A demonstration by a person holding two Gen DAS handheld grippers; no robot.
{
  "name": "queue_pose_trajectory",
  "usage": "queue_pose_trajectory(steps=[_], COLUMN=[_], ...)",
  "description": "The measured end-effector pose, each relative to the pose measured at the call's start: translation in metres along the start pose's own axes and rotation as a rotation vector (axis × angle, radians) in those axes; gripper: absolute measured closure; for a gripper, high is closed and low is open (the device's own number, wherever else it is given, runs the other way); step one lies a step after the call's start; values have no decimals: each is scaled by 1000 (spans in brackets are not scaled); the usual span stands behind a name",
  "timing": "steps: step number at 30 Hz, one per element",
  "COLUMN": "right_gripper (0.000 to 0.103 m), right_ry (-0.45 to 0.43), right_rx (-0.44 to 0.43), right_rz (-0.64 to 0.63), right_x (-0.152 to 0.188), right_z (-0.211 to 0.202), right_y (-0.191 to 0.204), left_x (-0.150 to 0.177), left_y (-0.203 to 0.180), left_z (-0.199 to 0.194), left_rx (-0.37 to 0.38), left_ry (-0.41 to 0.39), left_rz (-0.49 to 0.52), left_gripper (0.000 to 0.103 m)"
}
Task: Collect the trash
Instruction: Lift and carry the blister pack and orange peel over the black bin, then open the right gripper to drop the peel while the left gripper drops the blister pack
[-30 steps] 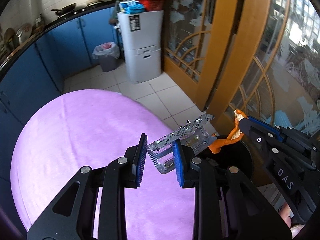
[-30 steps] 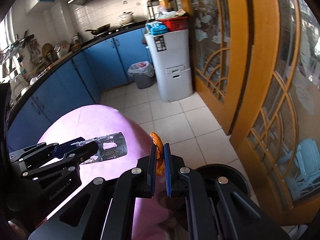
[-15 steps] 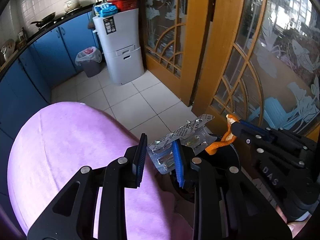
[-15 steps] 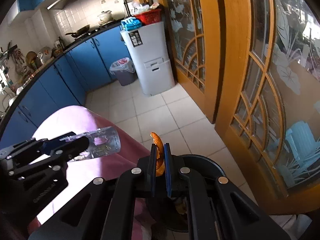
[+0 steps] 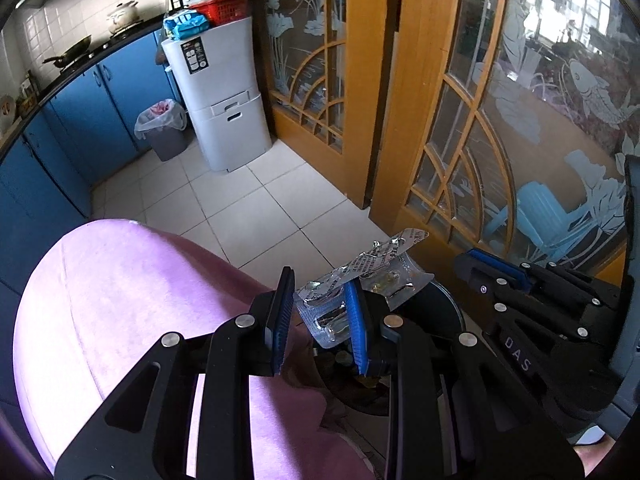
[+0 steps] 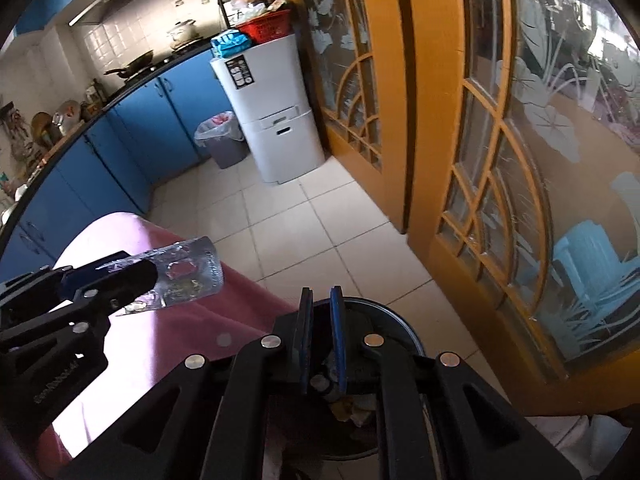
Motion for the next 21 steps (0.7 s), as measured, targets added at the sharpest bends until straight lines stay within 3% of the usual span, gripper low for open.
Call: queue_pose_trajectory(steps=[16,17,19,21], right_gripper=[91,86,16,13], right_ry=[21,20,5,-69], right_rx=[99,107,113,135], right_rz=[106,114,133,153], right_x=[3,3,3,0], right_z=[4,4,2,-10], right_y=[-59,-62,-67,-74], left_x=[1,1,1,2], left_y=[-37,-38,-42,-45], left_z=[17,19,21,23], left_rx=[52,54,56,58], left_ry=[46,49,54,59], left_rz=[51,52,58,64], left_gripper=[76,76,76,76])
Point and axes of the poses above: each gripper's, at about its wrist camera, not at the fingertips, and z roughly the way its jaws point, y to its left, x to its underside, the point moved 7 cm from there along z, roughly the way its jaws point, and after that the axes turned 3 degrees about x, right-handed, at the moved point
